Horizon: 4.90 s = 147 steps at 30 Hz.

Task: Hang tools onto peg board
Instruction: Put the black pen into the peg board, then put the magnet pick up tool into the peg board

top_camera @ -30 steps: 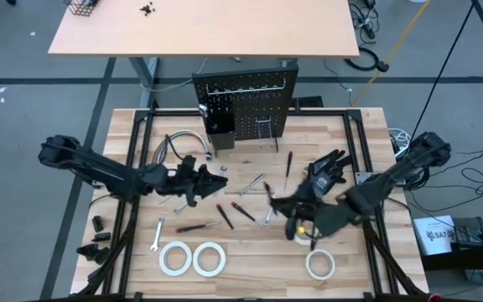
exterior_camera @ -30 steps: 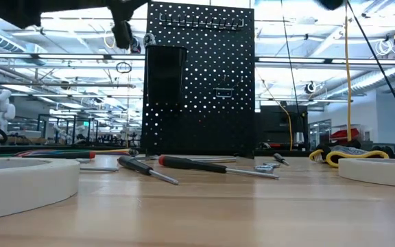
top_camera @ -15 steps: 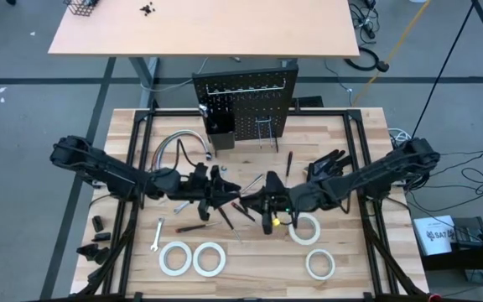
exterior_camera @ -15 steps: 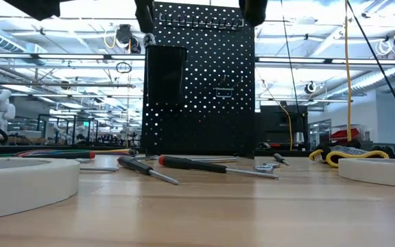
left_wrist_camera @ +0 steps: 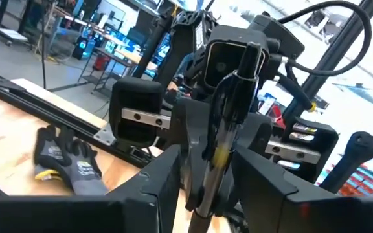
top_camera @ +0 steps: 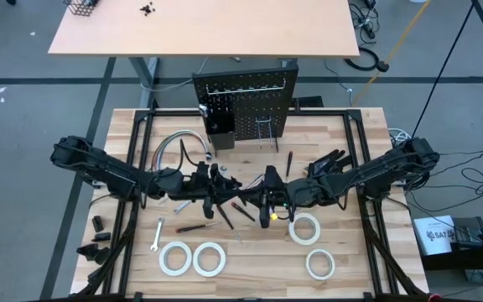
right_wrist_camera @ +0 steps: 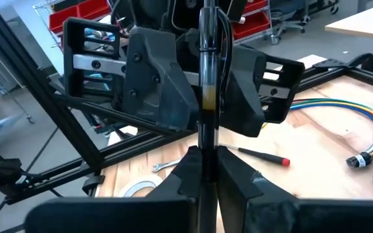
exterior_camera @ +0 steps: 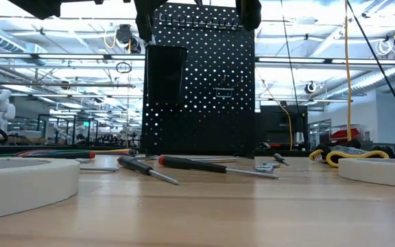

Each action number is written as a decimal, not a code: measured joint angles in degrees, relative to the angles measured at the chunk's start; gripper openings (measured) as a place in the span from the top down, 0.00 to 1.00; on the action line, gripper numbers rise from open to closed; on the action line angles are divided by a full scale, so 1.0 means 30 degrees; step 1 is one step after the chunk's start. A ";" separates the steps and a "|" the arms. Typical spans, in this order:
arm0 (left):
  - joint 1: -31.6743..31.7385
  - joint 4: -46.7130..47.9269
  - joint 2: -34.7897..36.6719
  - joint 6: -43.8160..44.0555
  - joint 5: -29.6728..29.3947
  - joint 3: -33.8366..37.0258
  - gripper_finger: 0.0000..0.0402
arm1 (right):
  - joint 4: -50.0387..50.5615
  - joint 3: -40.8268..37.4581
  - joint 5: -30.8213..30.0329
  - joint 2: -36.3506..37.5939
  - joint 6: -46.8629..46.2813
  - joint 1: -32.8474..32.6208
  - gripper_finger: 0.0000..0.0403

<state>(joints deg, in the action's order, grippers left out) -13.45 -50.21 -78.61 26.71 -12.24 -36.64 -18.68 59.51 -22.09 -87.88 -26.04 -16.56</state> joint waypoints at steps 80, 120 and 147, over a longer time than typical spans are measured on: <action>0.6538 0.8342 0.7448 -0.8518 -0.8474 0.0015 0.69 | 0.9391 0.0007 -0.0197 0.5129 0.1909 0.0794 0.63; -0.1017 1.9939 0.7419 -0.1547 -0.0699 0.0219 0.68 | 0.7464 0.0015 0.0595 -0.1260 -0.3156 0.1107 0.63; -0.2441 1.9400 0.5297 -0.1096 -0.2535 0.0211 0.68 | 1.2665 0.0015 -0.3665 -0.1647 -0.9594 0.1865 0.63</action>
<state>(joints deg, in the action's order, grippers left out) -20.78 7.99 -62.72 23.42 -19.85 -36.01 19.32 59.55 -33.08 -92.82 -54.83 -10.96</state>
